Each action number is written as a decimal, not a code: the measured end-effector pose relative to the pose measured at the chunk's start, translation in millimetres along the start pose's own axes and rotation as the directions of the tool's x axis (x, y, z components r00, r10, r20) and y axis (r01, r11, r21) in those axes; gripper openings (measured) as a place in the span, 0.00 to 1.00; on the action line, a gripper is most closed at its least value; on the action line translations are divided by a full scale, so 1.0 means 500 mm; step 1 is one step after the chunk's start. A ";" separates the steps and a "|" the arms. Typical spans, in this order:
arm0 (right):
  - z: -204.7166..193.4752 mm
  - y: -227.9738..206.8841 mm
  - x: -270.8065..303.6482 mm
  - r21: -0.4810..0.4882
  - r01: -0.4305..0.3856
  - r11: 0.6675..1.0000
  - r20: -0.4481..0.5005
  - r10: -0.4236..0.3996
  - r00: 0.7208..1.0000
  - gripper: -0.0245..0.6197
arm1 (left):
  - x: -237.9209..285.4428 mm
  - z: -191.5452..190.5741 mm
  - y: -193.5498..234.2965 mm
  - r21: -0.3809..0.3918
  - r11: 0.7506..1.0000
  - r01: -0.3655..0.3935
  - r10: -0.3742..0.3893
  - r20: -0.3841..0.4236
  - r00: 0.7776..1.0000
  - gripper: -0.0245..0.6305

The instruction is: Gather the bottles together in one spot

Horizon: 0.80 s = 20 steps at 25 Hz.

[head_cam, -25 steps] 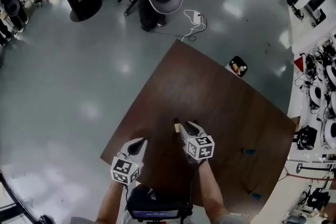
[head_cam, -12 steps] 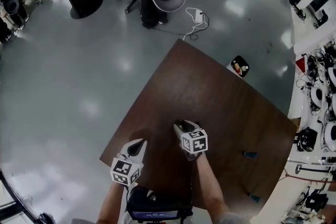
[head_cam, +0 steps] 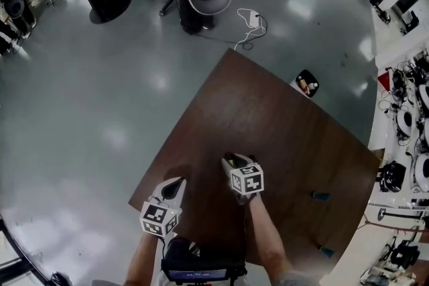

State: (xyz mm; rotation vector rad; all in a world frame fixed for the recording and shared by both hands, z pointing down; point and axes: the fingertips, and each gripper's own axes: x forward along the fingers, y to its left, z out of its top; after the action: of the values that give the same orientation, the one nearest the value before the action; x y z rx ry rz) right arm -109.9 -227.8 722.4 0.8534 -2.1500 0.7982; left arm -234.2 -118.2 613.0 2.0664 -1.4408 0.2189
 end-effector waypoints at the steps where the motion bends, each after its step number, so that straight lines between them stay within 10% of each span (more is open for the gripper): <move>1: 0.000 -0.002 -0.004 0.003 0.005 1.000 0.008 -0.005 1.000 0.28 | -0.002 -0.001 0.000 0.000 1.000 0.000 0.000 -0.001 1.000 0.04; 20: -0.006 -0.007 -0.096 0.043 0.056 0.997 0.129 -0.061 0.990 0.25 | -0.011 0.006 -0.028 0.029 0.999 0.044 -0.044 -0.005 0.999 0.04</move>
State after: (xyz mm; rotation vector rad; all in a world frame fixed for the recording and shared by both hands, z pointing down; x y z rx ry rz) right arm -79.5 -211.5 688.6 1.0096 -2.2171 0.7765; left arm -224.5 -112.1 602.8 2.1174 -1.3956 0.2270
